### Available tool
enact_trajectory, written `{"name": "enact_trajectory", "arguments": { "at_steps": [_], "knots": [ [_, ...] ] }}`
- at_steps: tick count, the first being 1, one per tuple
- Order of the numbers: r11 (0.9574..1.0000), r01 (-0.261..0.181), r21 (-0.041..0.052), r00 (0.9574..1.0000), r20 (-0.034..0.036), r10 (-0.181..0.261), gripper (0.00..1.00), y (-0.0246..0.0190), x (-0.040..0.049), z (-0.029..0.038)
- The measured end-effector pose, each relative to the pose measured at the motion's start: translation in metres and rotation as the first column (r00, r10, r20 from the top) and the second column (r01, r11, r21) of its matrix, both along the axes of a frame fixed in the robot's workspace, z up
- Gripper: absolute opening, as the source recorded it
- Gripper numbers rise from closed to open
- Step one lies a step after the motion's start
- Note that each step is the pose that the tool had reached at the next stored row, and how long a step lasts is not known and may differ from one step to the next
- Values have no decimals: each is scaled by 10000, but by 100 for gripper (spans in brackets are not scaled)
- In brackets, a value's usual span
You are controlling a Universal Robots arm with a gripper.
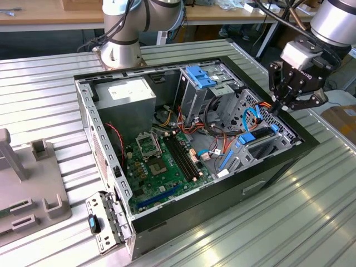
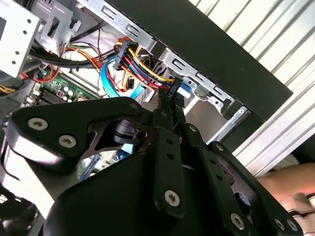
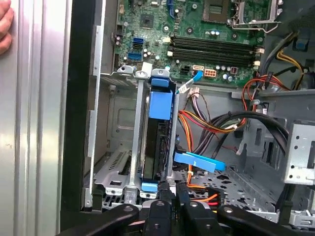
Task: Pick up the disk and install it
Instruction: 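Insert the first disk wire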
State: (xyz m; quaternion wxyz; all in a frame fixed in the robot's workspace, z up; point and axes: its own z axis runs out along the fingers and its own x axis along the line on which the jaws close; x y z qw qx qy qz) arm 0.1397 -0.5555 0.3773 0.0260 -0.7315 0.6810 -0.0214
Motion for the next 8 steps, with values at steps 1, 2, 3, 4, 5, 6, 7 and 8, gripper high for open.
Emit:
{"name": "enact_trajectory", "arguments": {
  "at_steps": [1, 2, 3, 4, 5, 6, 7, 8],
  "knots": [
    [9997, 237, -1, 9997, 0, -237, 17, -1, -1, -1],
    [9997, 237, -1, 9997, 0, -237, 17, 0, -2, -1],
    [9997, 236, -1, 9997, 0, -236, 17, 0, -2, -1],
    [9997, 237, 0, 9997, 0, -237, 17, 0, -3, -1],
    [9997, 238, 56, 9997, -1, -238, 17, -1, -3, -1],
    [9996, 237, 127, 9997, -3, -237, 17, -2, -3, -1],
    [9996, 237, 155, 9997, -4, -237, 17, -2, -3, -1],
    [9996, 237, 166, 9997, -4, -237, 17, -4, -3, -1]
  ]
}}
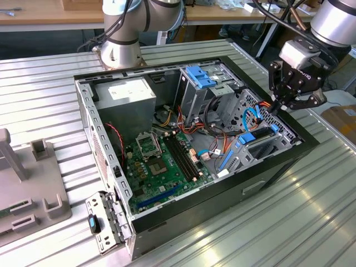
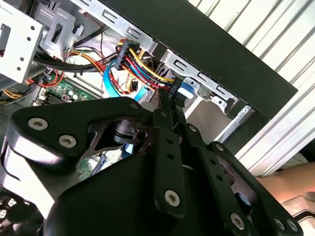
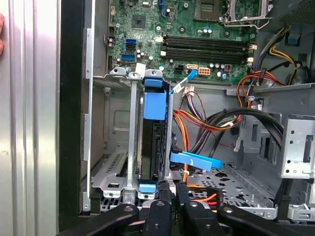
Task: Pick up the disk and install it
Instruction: 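Insert the first disk wire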
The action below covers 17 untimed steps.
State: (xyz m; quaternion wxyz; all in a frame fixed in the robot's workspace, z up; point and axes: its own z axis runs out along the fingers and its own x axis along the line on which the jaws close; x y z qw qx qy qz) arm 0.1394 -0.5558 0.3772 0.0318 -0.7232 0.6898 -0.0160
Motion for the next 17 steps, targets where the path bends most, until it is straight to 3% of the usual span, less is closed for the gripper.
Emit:
{"name": "enact_trajectory", "arguments": {
  "at_steps": [5, 7, 12, 13, 14, 17],
  "knots": [
    [10000, 67, 2, 10000, 2, -67, 17, -14, -59, -5],
    [10000, 68, 22, 10000, 12, -68, 17, -15, -127, -8],
    [9998, 75, 182, 10000, 20, -75, 17, -25, -189, -21],
    [9995, 92, 308, 10000, 19, -92, 17, -40, -192, -30],
    [9993, 97, 365, 10000, 18, -98, 17, -46, -193, -33],
    [9992, 106, 389, 9999, 18, -107, 17, -48, -197, -35]
  ]
}}
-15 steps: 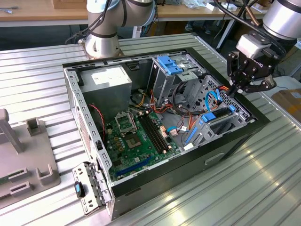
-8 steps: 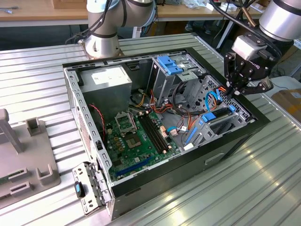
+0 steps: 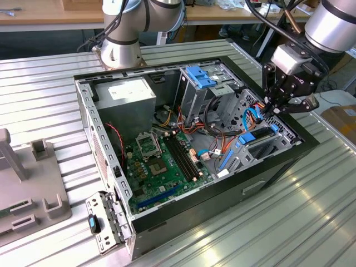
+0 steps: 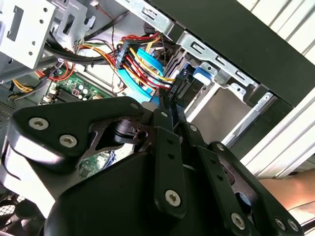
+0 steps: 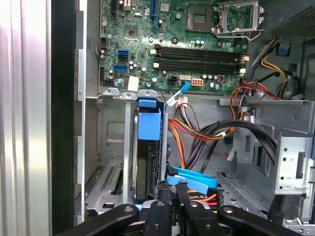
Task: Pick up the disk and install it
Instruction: 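Insert the first disk wire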
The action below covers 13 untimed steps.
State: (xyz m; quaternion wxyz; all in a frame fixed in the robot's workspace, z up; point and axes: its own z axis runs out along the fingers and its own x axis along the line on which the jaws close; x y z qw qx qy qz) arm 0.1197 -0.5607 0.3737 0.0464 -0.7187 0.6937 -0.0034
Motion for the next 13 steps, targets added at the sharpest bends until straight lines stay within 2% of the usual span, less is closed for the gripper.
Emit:
{"name": "enact_trajectory", "arguments": {
  "at_steps": [2, 7, 8, 10, 12, 13],
  "knots": [
    [10000, -1, -1, 10000, 0, 1, 17, -14, -2, -2],
    [10000, -1, 1, 10000, 1, 1, 17, -111, -45, -19],
    [10000, 0, 8, 10000, 0, 0, 17, -116, -89, -32],
    [10000, -1, 7, 10000, 0, 1, 17, -117, -95, -35],
    [10000, 0, 94, 10000, 0, 0, 17, -116, -95, -56],
    [9999, 0, 107, 10000, 0, 0, 17, -116, -95, -66]
  ]
}}
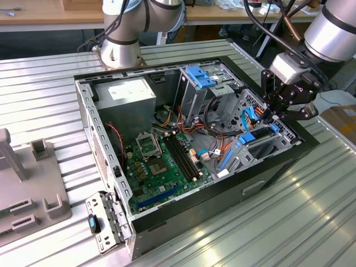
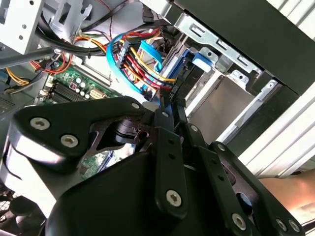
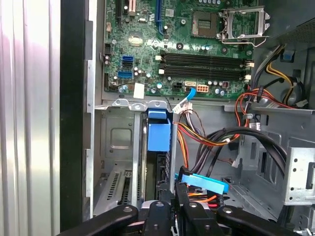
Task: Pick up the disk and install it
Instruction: 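Insert the first disk wire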
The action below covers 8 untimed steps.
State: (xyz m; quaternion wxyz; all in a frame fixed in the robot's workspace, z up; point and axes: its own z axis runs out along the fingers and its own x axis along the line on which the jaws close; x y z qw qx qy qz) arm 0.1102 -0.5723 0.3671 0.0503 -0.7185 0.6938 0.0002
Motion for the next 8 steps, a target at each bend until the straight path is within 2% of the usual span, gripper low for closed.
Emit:
{"name": "enact_trajectory", "arguments": {
  "at_steps": [5, 6, 7, 8],
  "knots": [
    [10000, 0, 6, 10000, 0, 0, 17, -4, 46, -28],
    [10000, 1, 4, 10000, 0, -1, 17, -13, 46, -36],
    [10000, 0, 7, 10000, 0, 0, 17, -49, 46, -59],
    [10000, -1, 4, 10000, 0, 1, 17, -53, 37, -78]
  ]
}}
